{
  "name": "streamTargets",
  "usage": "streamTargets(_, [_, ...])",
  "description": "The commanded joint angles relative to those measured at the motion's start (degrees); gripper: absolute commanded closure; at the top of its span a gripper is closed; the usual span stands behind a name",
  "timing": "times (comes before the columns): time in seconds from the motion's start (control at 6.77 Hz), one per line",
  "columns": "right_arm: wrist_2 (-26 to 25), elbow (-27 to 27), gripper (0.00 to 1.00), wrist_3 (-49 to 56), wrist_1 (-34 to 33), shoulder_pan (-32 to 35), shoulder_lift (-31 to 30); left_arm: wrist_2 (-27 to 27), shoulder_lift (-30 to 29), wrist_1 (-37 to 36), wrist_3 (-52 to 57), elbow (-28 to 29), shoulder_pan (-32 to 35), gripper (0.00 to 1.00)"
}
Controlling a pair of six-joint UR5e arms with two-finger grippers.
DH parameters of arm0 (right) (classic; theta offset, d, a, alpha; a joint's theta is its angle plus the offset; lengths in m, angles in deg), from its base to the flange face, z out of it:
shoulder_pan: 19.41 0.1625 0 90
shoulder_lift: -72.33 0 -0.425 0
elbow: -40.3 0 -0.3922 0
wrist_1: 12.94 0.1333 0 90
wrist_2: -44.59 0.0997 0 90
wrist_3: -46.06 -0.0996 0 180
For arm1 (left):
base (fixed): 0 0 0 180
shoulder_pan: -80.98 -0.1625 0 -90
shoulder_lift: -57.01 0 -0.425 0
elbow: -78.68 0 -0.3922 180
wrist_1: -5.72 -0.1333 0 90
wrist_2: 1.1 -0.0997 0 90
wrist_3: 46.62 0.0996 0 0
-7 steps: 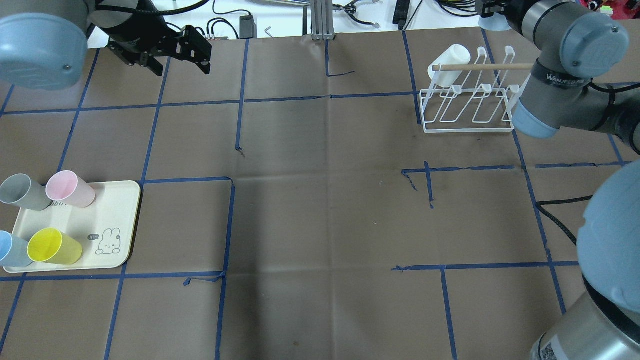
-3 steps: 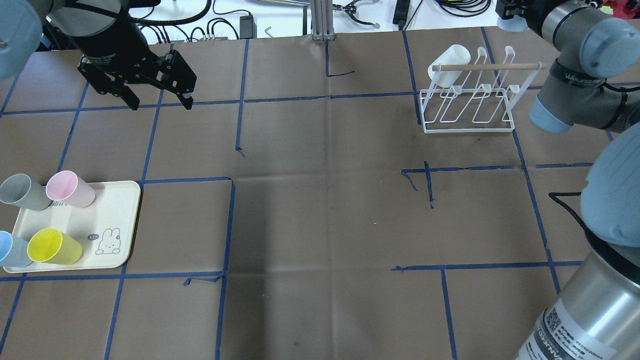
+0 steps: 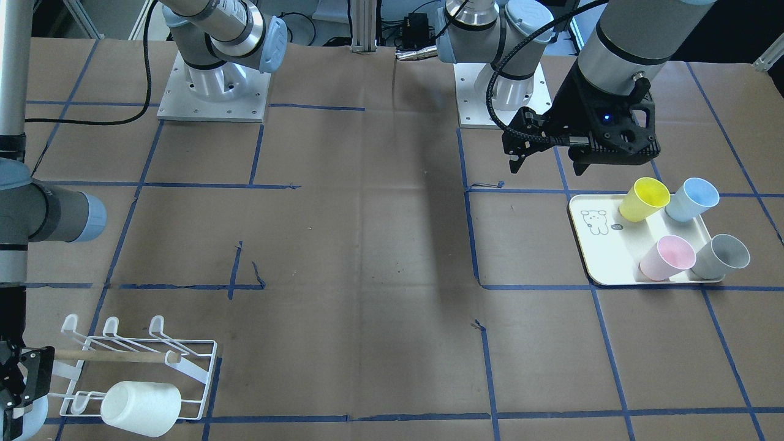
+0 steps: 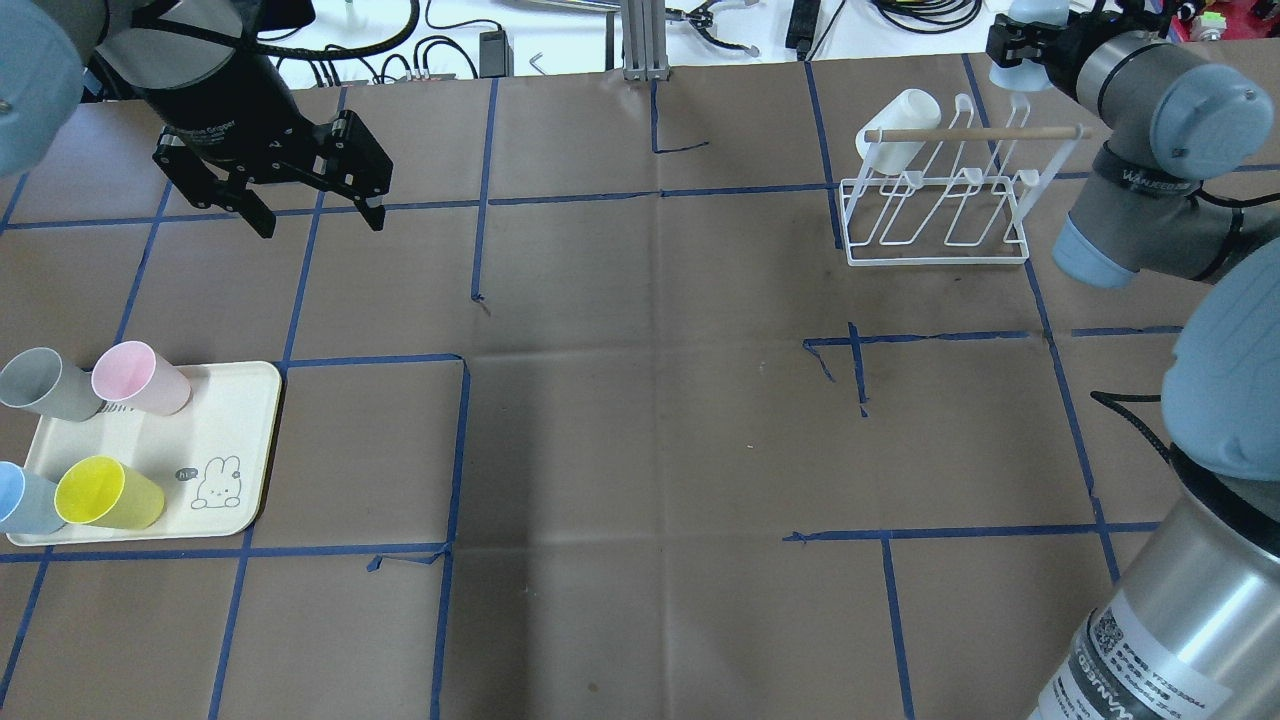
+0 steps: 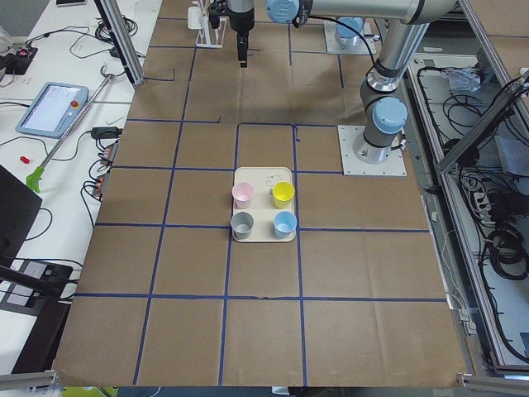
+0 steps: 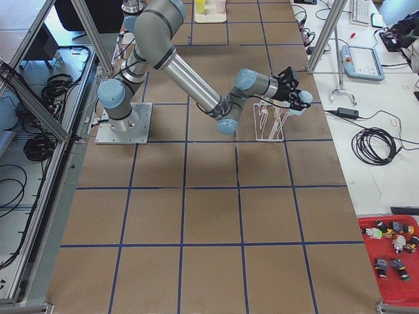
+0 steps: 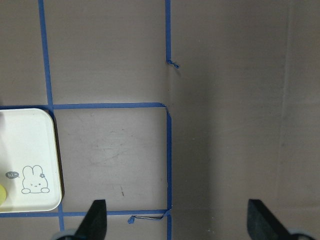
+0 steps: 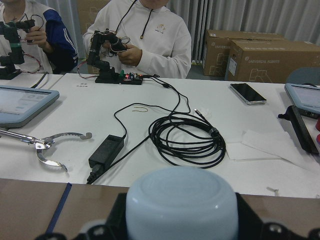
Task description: Transfer IKEA cup to right arm and place on rack
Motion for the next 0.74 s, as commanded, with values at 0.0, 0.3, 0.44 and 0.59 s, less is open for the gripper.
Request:
streamTargets(0.0, [0.0,2.2,0.91,0.4,-0.3,-0.3,0.1,0.1,1.4,-0.4,-0.2,-2.0,0.0,0.0])
streamTargets(0.3, [-0.6,2.9,0.83,0.4,-0.2,-0.4,0.1,-0.8,1.3,-0.5,-0.2,-1.9,0.0,0.0])
streamTargets(0.44, [-0.7,3.2,0.03,-0.6,0.1,-0.3,0.1,-3.6,0.9,-0.9,-0.3,-1.8,0.0,0.0])
streamTargets(0.59, [-0.8,3.2,0.0,-0.9,0.5,-0.3,-0.1,-3.1,0.8,-1.0,-0.6,-1.8,0.0,0.0])
